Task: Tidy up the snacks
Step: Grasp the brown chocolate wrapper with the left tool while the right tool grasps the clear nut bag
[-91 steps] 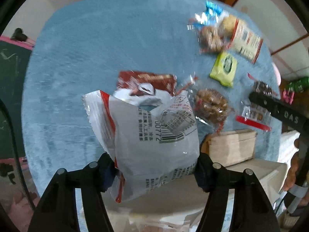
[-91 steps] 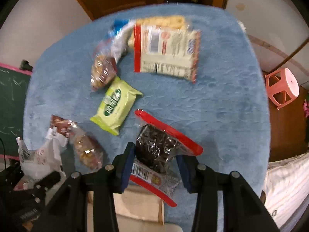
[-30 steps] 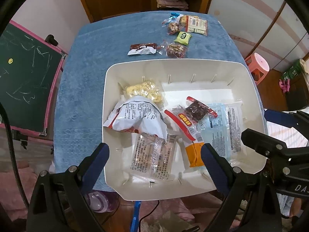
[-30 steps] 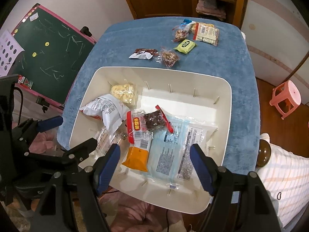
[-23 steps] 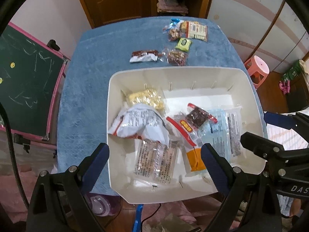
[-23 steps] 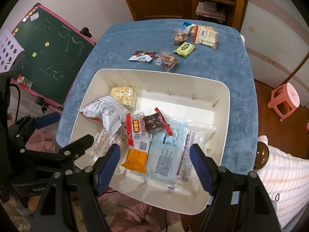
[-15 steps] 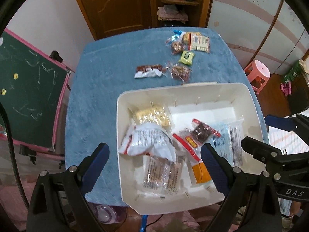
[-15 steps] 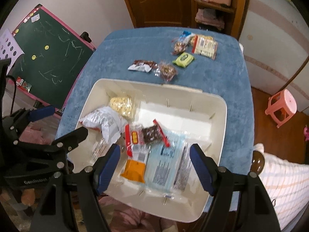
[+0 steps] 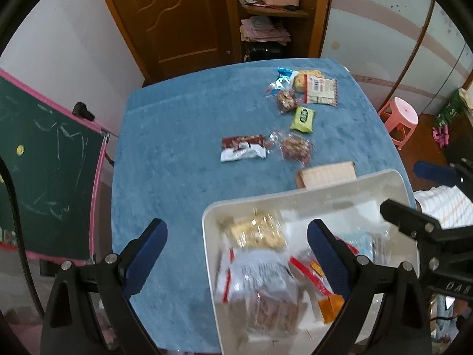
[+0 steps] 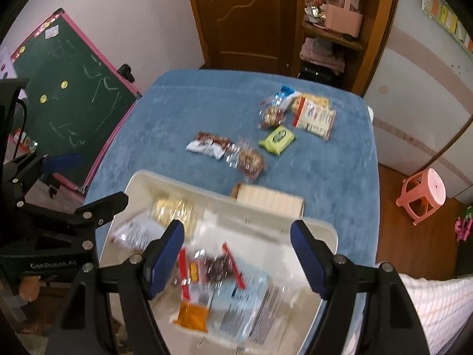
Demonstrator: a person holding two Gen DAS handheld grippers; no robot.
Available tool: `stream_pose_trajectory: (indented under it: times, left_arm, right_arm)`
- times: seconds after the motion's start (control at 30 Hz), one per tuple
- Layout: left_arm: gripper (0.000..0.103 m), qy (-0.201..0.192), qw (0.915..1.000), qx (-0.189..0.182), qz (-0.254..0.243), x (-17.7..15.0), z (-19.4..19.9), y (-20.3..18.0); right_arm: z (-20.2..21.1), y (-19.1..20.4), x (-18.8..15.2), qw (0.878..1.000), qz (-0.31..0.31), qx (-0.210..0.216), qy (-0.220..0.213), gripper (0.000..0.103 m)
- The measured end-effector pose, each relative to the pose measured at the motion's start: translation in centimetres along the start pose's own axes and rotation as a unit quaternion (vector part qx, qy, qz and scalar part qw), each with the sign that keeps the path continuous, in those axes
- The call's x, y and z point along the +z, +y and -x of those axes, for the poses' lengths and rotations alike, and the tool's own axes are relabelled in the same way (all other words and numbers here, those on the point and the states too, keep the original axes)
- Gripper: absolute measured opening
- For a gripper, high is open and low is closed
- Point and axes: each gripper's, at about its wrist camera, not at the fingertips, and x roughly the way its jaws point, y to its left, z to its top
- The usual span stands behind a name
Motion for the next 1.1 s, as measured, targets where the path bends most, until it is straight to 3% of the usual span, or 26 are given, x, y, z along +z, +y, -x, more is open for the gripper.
stream_pose_trajectory:
  times: [0.2, 0.5, 0.67, 0.83, 0.97, 1.1]
  left_arm:
    - [0.095, 0.016, 0.9992, 0.000, -0.036, 4.4, -3.7, 1.2]
    - [0.095, 0.043, 0.9930, -0.005, -0.110, 8.9, -10.8, 1.1]
    - [0.095, 0.077, 0.9898, -0.030, -0.116, 10.2, -14.7, 1.4]
    - [0.095, 0.105, 0.9852, -0.038, -0.130, 10.8, -18.0, 1.5]
    - [0.095, 0.121, 0.9829, -0.049, -0.130, 11.1, -19.6, 1.3]
    - [0.095, 0.140, 0.9811, -0.073, -0.111, 11.3, -20.9, 1.2]
  right_arm:
    - [-3.3, -1.1, 4.4, 1.000, 0.000, -0.004, -0.004, 0.075]
    - [-12.2, -1.6, 9.3, 0.999, 0.008, 0.003, 0.046, 0.073]
    - [-17.8, -2.1, 9.6, 0.994, -0.002, 0.010, 0.106, 0.059]
    - [-21.8, -2.2, 9.2, 0.987, -0.013, 0.017, 0.160, 0.056]
    - [-23.7, -2.1, 8.9, 0.983, -0.024, 0.035, 0.181, 0.049]
    - [-23.8, -1.9, 8.8, 0.984, -0.021, 0.037, 0.171, 0.048]
